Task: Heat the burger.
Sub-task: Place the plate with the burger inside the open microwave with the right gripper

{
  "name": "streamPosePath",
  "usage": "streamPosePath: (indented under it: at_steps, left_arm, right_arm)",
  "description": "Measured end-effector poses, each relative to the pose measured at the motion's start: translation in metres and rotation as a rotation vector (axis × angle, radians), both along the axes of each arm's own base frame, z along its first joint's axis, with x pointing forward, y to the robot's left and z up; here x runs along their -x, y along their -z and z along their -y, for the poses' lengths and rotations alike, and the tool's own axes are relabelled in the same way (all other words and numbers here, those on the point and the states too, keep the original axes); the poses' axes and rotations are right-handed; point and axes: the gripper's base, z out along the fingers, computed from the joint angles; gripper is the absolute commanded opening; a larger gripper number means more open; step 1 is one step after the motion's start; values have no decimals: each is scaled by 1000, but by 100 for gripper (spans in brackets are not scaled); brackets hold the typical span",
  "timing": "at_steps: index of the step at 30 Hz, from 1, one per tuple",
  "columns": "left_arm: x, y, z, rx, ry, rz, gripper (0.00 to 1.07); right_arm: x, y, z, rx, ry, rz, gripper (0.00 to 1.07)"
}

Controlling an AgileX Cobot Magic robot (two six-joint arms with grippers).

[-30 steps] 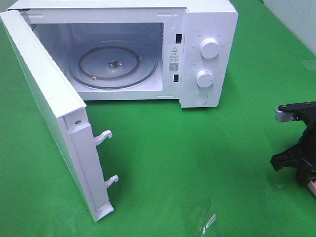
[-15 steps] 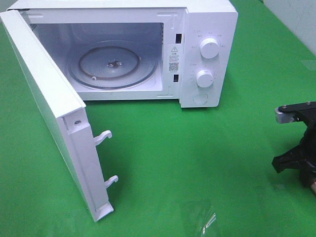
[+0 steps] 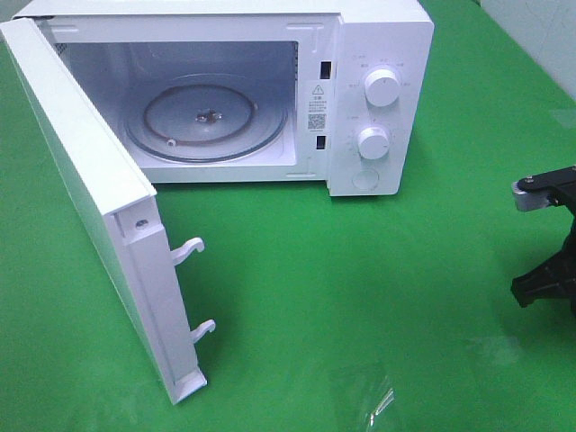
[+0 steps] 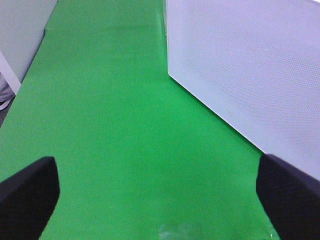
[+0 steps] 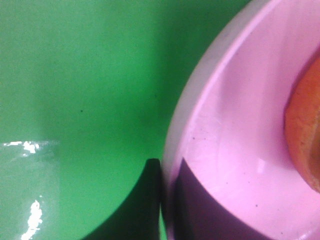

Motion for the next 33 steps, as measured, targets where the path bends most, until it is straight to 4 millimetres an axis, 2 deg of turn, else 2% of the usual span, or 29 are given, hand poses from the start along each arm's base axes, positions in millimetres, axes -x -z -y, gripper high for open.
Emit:
streamPosePath:
  at_steps: [12,23,26,33]
  left_arm:
    - [0,0,0,0,0,0,100]
    - [0,0,0,0,0,0,100]
    - [0,0,0,0,0,0,100]
    - [0,0,0,0,0,0,100]
  right_arm:
    - [7,-5,-16,92,-61,-22,0]
    - [19,-6,-41,154,-167,-81,0]
    - [20,-6,-43,158,-175,-85,0]
    - [39,-18,-52,154,-242,-47,0]
